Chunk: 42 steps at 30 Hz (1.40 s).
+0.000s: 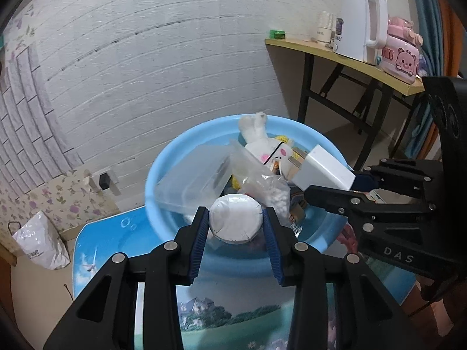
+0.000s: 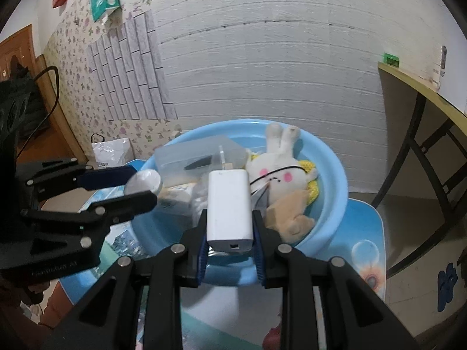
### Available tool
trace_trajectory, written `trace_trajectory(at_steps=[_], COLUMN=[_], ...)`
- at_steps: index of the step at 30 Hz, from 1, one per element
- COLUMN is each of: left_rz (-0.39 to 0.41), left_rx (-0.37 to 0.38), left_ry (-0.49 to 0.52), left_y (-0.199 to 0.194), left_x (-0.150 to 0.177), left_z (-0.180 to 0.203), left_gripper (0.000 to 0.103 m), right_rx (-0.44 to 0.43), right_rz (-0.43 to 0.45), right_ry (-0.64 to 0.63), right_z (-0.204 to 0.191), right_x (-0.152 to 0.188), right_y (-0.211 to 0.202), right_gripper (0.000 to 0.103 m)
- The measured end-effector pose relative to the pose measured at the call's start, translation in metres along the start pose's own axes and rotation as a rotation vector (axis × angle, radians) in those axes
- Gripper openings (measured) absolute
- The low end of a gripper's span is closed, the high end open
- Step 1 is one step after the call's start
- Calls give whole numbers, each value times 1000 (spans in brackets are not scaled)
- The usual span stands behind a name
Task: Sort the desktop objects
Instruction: 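Open both grippers to drop the puck and charger into the basin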
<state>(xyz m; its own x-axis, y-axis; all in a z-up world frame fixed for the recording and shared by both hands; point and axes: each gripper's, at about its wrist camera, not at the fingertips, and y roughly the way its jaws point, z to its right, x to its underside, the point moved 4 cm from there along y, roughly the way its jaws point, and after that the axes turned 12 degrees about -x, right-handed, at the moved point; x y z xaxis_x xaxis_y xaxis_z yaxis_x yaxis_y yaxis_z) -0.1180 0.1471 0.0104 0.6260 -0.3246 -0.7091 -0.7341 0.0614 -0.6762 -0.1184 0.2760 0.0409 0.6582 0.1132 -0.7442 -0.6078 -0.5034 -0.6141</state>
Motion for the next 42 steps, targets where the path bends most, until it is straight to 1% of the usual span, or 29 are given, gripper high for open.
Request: trace_trajectory(at_steps=[6, 9, 11, 13, 16, 17, 19, 22, 26, 27, 28, 30, 32, 35, 38, 42], left_rz=[-2, 5, 12, 11, 9, 12, 18, 24, 19, 15, 12, 3, -2, -15, -33, -59], left_rx=[36, 59, 63, 67, 77, 75, 66, 50, 21, 15, 11, 3, -2, -9, -21, -44], left_ry=[3, 21, 36, 42, 40, 38, 31, 3, -30, -40, -47, -61, -71, -88, -108, -123], left_y=[14, 17, 17, 18, 19, 19, 17, 14, 14, 13, 13, 13, 12, 10, 8, 6], left_x=[-9, -12, -14, -14, -14, -14, -14, -14, -11, -9, -8, -5, -2, 5, 12, 21], left_z=[9, 16, 21, 23, 24, 23, 20, 10, -4, -7, -10, -15, -19, -25, -32, -40], left_gripper=[37, 38, 43, 57, 66, 67, 74, 79, 82, 83, 85, 85, 86, 86, 86, 92], right_rx=[32, 45, 51, 60, 63, 60, 58, 59, 68, 71, 76, 80, 83, 106, 111, 122], right_rz=[6, 12, 13, 21, 19, 17, 11, 0, -9, -9, -9, -1, 2, -17, -32, -42], right_ry=[7, 17, 23, 24, 33, 36, 42, 50, 58, 55, 55, 61, 66, 74, 78, 71], right_z=[19, 29, 34, 36, 38, 38, 37, 35, 34, 33, 32, 30, 28, 24, 19, 9], right_x=[-11, -16, -20, -22, -24, -24, -24, -23, -23, -23, -23, -24, -24, -21, -18, -14], right_y=[5, 6, 8, 10, 16, 18, 22, 25, 26, 25, 25, 22, 20, 20, 19, 16], right_gripper=[25, 25, 25, 25, 26, 26, 26, 26, 27, 32, 43, 55, 56, 56, 56, 59])
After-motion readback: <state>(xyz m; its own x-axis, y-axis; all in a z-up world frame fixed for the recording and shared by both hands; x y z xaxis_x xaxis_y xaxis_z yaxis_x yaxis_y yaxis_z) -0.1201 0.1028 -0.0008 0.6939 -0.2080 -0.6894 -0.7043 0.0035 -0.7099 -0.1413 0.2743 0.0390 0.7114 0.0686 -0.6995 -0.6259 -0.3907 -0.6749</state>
